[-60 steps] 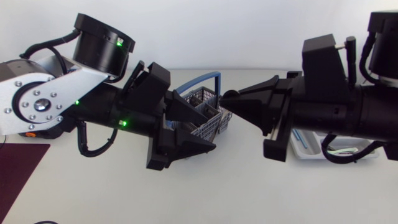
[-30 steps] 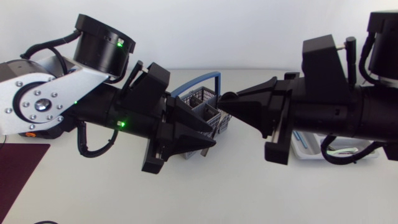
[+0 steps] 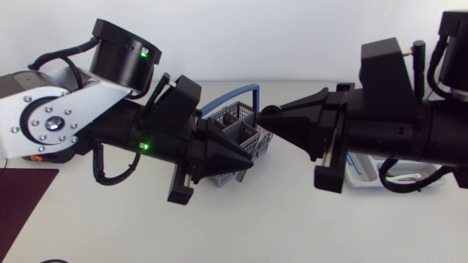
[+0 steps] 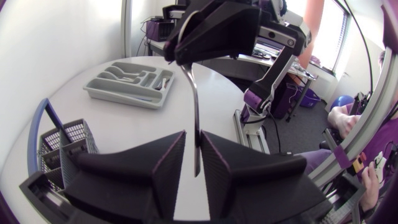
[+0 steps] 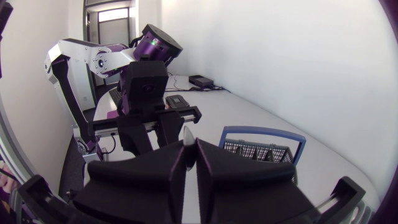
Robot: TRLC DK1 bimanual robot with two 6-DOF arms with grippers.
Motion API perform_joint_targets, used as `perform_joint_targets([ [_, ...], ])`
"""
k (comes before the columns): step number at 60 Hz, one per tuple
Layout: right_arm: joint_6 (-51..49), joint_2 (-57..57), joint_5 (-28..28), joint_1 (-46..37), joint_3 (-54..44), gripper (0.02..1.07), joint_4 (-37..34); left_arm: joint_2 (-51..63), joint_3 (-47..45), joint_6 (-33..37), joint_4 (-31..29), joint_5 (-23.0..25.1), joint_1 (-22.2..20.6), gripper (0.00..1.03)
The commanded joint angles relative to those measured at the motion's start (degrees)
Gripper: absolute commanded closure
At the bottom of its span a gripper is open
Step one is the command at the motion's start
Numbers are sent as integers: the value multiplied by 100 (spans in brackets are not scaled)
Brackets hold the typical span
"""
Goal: Unload the cutlery basket into the drawer organizer.
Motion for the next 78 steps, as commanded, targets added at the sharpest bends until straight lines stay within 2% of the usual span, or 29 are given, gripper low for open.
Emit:
perform_joint_targets([
  [1, 172, -62, -24, -4, -137, 100, 126, 113, -58, 82, -38, 83, 20, 93],
  [3, 181, -62, -24, -4, -137, 100, 135, 122, -58, 73, -47, 83, 11, 94],
  [6, 181, -62, -24, -13, -146, 100, 152, 131, -49, 73, -56, 83, -7, 100],
  [17, 181, -62, 20, -40, -164, 98, 223, 148, -23, 73, -170, 83, -33, 100],
  [27, 189, -71, 178, -101, -207, 92, 302, 148, 56, 47, -346, 83, -33, 100],
  [31, 189, -88, 213, -119, -216, 86, 311, 140, 100, 3, -372, 83, 2, 100],
  [40, 251, -194, 371, -145, -234, 56, 346, 122, 188, -50, -372, 56, 107, 100],
  [43, 251, -229, 398, -189, -225, 50, 337, 113, 215, -85, -355, 30, 134, 100],
  [49, 330, -273, 486, -286, -243, 46, 355, 87, 232, -190, -231, -242, 151, 100],
  [60, 611, -141, 521, -453, -199, 46, 399, 17, 162, -568, 375, -946, 116, 100],
  [70, 761, 123, 503, -532, -49, 47, 381, -19, 109, -920, 1008, -1930, -60, 100],
  [78, 840, 509, 442, -488, 162, 56, 381, 17, 100, -1131, 1342, -2325, -165, 100],
])
